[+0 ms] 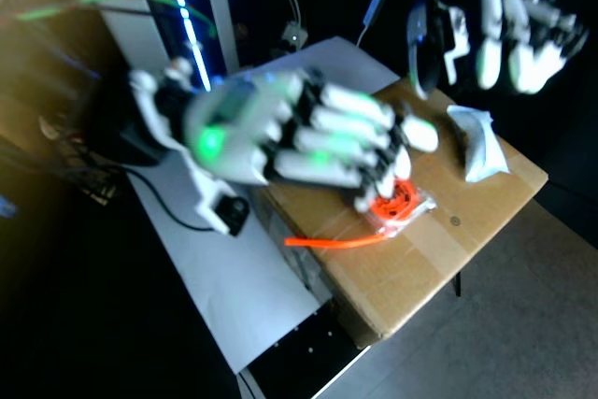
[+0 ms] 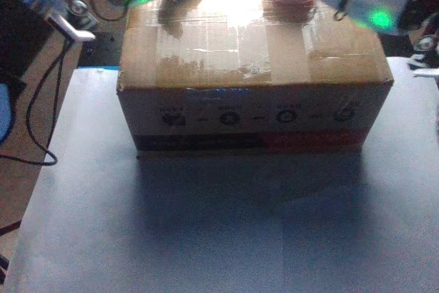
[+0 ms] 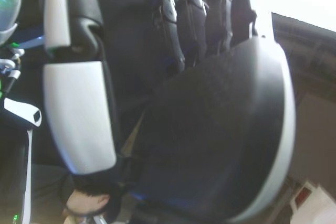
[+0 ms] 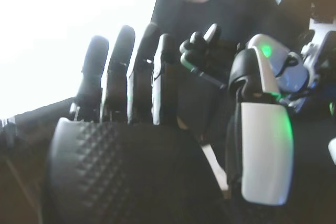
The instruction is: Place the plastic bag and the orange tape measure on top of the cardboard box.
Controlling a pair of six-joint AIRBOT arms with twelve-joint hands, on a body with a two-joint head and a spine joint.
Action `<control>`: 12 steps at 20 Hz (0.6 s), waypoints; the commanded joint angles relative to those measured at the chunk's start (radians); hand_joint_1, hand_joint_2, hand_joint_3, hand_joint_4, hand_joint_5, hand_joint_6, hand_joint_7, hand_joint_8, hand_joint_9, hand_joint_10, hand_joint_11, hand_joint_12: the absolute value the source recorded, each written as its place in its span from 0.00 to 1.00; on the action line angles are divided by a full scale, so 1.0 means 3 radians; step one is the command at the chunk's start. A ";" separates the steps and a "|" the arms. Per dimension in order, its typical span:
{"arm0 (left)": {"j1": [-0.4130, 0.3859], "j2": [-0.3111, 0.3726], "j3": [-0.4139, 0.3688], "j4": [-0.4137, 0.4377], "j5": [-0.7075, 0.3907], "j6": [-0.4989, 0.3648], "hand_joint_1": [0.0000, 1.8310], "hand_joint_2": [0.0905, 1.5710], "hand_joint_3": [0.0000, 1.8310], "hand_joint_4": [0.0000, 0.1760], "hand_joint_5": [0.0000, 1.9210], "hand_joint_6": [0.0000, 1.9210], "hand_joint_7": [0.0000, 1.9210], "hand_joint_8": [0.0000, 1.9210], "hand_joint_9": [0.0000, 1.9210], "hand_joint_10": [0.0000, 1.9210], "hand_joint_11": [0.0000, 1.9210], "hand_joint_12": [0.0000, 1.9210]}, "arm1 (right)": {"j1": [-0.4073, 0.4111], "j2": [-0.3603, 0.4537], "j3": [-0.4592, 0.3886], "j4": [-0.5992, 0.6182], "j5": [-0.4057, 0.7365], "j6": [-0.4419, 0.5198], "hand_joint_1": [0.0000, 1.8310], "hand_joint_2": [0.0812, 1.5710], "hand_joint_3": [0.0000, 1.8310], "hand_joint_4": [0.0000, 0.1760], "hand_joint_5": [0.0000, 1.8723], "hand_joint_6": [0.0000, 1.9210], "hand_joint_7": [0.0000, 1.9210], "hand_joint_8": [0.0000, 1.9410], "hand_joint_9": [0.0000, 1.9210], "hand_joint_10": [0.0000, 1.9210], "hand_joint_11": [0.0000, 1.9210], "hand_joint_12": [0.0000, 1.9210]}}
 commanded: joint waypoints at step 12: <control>0.0788 0.0722 -0.0197 -0.0375 0.2044 -0.0968 0.61 0.75 0.00 0.00 0.09 0.00 0.15 0.21 0.12 0.52 0.12 0.87 | -0.0733 0.0564 -0.0322 0.0492 -0.1759 0.0816 0.50 0.63 0.00 0.47 0.00 0.00 0.23 0.06 0.15 0.35 0.00 0.67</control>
